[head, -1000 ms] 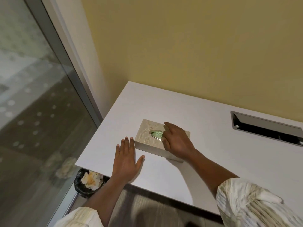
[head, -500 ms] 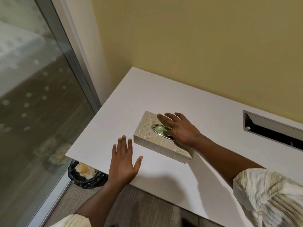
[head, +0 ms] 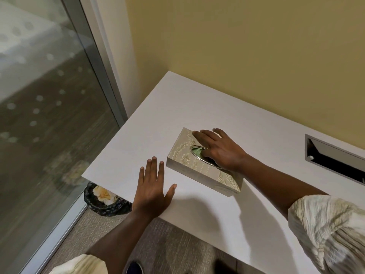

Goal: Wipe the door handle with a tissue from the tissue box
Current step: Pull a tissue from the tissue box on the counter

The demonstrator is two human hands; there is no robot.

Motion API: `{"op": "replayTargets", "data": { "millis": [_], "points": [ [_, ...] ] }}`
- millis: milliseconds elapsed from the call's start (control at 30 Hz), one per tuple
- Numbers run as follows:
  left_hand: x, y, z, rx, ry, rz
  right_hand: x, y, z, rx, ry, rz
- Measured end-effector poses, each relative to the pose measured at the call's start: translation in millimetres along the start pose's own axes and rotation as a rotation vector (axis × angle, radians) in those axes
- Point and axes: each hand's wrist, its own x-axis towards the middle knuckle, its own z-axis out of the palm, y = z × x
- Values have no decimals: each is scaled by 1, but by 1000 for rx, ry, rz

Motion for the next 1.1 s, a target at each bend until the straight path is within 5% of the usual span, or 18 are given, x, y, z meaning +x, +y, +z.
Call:
{"op": "replayTargets", "data": {
  "millis": [267, 567, 800, 1100],
  "points": [
    [-1, -2, 5, 5, 42, 5, -4, 2, -11, 264, 33, 65],
    [-1, -2, 4, -3, 37, -3, -37, -11, -28, 897, 295, 597],
    [-1, 0, 0, 10, 38, -10, -23, -25, -28, 724, 138, 589],
    [-1, 2, -3, -26, 19, -18, -15, -18, -65, 1287, 573, 807]
  ]
}}
